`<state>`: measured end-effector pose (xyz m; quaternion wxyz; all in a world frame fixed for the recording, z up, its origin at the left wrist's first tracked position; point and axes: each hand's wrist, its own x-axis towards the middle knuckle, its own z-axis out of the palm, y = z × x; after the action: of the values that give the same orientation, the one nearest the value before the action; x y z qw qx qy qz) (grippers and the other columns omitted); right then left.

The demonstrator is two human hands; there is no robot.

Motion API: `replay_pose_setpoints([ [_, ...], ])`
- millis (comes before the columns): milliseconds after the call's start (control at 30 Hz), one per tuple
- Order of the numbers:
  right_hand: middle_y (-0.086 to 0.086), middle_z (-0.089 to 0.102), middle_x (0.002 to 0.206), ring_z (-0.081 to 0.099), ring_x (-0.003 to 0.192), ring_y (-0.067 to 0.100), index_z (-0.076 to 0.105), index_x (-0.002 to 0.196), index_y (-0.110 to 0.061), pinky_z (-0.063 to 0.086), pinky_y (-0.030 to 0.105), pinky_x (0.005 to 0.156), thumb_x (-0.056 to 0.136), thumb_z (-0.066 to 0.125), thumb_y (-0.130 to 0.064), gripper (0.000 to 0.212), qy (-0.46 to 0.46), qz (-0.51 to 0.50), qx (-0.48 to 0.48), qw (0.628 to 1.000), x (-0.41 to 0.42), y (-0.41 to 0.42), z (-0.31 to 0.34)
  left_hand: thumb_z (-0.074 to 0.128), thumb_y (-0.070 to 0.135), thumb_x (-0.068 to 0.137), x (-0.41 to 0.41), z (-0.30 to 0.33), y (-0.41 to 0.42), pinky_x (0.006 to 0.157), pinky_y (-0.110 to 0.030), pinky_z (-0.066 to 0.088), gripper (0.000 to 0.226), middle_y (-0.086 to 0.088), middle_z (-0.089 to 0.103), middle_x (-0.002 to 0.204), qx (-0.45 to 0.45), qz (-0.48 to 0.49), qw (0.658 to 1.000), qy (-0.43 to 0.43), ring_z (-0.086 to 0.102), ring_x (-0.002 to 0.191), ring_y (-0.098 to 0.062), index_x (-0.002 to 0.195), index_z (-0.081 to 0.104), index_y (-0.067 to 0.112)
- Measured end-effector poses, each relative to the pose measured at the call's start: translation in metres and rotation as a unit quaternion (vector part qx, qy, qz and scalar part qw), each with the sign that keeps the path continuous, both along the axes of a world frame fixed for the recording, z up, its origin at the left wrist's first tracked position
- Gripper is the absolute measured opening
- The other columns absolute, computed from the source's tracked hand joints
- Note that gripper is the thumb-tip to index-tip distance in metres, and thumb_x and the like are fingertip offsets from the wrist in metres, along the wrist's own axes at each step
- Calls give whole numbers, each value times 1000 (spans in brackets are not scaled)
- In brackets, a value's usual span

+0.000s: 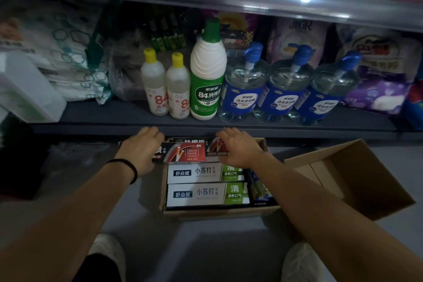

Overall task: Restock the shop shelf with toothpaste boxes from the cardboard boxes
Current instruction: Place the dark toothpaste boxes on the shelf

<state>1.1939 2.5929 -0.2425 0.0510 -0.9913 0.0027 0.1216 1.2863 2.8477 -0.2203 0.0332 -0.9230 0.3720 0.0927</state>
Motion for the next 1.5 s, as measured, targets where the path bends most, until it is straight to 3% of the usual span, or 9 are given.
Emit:
replay_pose_setpoints([
  [367,5,42,134,40,123,22,37,137,-16,37,38,104,80,69,-41,70,-6,-6,-10,1000,13,5,-25,69,19,77,6,-10,-2,73,-28,41,42,2,44,114,-30,-5,999,19,41,111,-16,114,49,19],
  [600,5,40,134,37,126,22,41,137,-16,38,39,101,83,67,-38,64,13,-12,-5,1000,9,4,-23,71,20,75,10,-11,4,78,-33,49,44,2,44,113,-41,4,999,25,42,109,-16,114,50,20],
  [900,6,54,124,52,115,23,48,128,-14,45,36,94,80,70,-36,56,34,-34,19,999,11,1,-16,70,18,76,9,2,7,71,-30,44,43,4,43,113,-30,2,999,18,41,109,-16,113,49,21],
  [1100,5,55,119,54,110,22,52,124,-15,48,37,87,79,70,-45,56,-20,-51,16,998,-8,-5,30,69,20,76,-1,41,8,68,-29,40,42,3,43,113,-40,-9,999,-14,41,110,-16,112,49,21],
  [1233,2,56,114,54,107,20,54,119,-15,50,37,84,77,70,-52,58,-65,-53,-13,996,-23,-10,77,69,22,77,-11,83,7,77,-35,47,45,2,43,116,-59,-20,997,-45,41,112,-17,116,47,20],
  [1400,4,59,112,56,102,22,56,113,-15,51,37,80,76,71,-45,51,-120,-49,-51,990,-38,-12,143,70,21,74,-21,140,9,81,-38,50,46,0,44,115,-84,-32,991,-97,42,113,-20,115,49,17],
  [1500,3,58,114,56,105,23,56,115,-15,46,30,76,76,70,-40,49,-143,-40,-82,985,-45,-9,185,70,23,74,-29,176,12,82,-35,47,46,0,44,116,-97,-39,986,-130,41,116,-20,115,49,17],
])
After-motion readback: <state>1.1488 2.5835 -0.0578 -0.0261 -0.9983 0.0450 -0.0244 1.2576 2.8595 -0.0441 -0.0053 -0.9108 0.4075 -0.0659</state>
